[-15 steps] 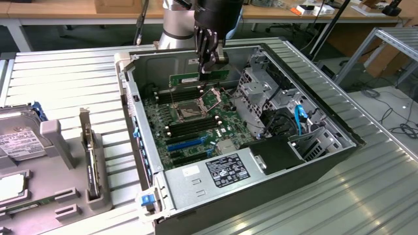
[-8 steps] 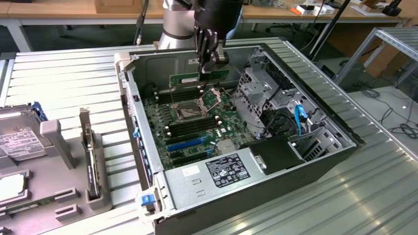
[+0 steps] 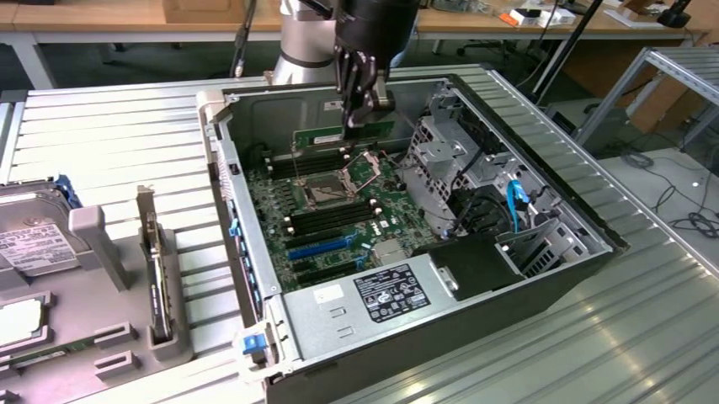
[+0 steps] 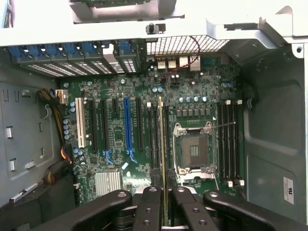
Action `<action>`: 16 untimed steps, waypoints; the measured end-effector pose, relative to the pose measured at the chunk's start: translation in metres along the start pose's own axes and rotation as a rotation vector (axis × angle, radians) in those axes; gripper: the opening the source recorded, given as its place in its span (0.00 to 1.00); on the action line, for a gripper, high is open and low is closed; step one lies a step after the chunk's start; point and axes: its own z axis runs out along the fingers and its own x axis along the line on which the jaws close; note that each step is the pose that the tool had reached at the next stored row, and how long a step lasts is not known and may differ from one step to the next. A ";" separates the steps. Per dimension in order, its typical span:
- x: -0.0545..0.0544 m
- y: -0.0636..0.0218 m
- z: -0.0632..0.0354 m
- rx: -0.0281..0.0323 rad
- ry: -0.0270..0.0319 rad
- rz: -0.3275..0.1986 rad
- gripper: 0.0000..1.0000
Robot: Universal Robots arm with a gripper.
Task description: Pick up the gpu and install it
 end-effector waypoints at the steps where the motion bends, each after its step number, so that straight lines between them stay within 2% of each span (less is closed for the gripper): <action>1: 0.000 -0.0012 0.0027 -0.0007 0.0000 0.000 0.14; 4: 0.000 -0.0035 0.0134 -0.0048 0.0007 0.000 0.14; 11: 0.000 -0.0059 0.0375 -0.0084 0.0016 0.000 0.14; 16: 0.000 -0.0089 0.0480 -0.0091 0.0020 0.000 0.14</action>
